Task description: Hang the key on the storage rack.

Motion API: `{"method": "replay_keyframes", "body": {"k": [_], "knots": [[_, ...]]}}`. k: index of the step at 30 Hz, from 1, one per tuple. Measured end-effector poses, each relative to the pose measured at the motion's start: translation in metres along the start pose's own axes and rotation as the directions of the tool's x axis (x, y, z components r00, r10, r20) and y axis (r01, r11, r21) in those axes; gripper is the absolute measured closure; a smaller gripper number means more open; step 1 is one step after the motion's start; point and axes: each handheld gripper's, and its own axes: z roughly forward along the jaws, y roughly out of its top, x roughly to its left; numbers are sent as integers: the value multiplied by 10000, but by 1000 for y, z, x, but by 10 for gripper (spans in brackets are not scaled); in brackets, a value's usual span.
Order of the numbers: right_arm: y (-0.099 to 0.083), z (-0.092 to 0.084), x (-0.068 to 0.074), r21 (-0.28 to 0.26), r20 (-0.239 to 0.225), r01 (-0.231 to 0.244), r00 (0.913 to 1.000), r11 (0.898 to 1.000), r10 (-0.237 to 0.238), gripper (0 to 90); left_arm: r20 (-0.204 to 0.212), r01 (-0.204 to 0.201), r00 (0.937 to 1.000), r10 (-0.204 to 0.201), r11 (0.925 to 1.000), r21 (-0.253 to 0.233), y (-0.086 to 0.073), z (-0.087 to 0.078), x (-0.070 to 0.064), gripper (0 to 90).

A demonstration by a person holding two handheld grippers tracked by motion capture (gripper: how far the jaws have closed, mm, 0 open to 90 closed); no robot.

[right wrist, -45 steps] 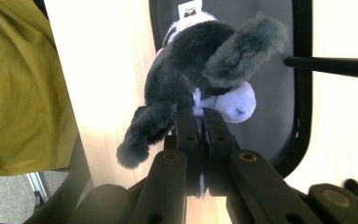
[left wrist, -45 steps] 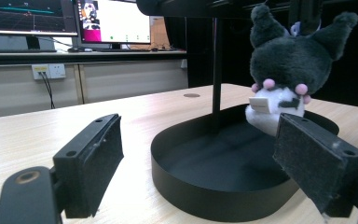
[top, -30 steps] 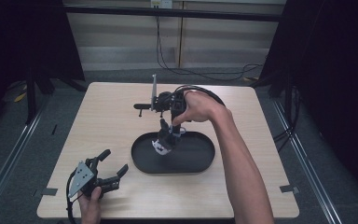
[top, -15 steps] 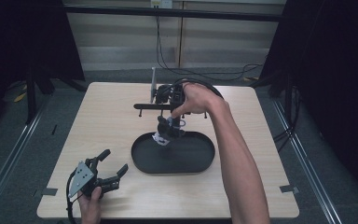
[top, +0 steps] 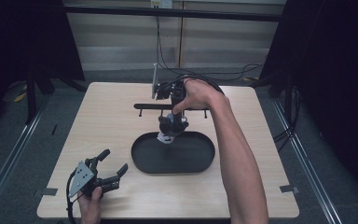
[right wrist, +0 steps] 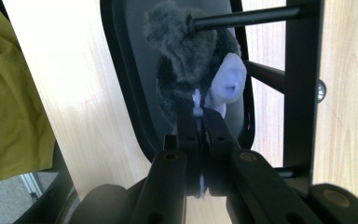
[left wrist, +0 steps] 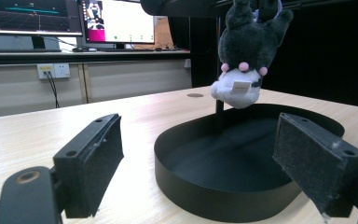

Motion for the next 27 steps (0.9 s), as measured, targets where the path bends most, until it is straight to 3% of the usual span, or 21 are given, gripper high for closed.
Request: {"method": "replay_keyframes", "body": {"k": [18,27], "knots": [[2,2,-13,-127,517,-21,9987,9999,27,869,46,-49,10000,49,10000,-1,0,0,0,153],[4,6,-15,-184,514,6,9987,9998,3,865,58,-50,10000,50,10000,-1,0,0,0,154]]}}
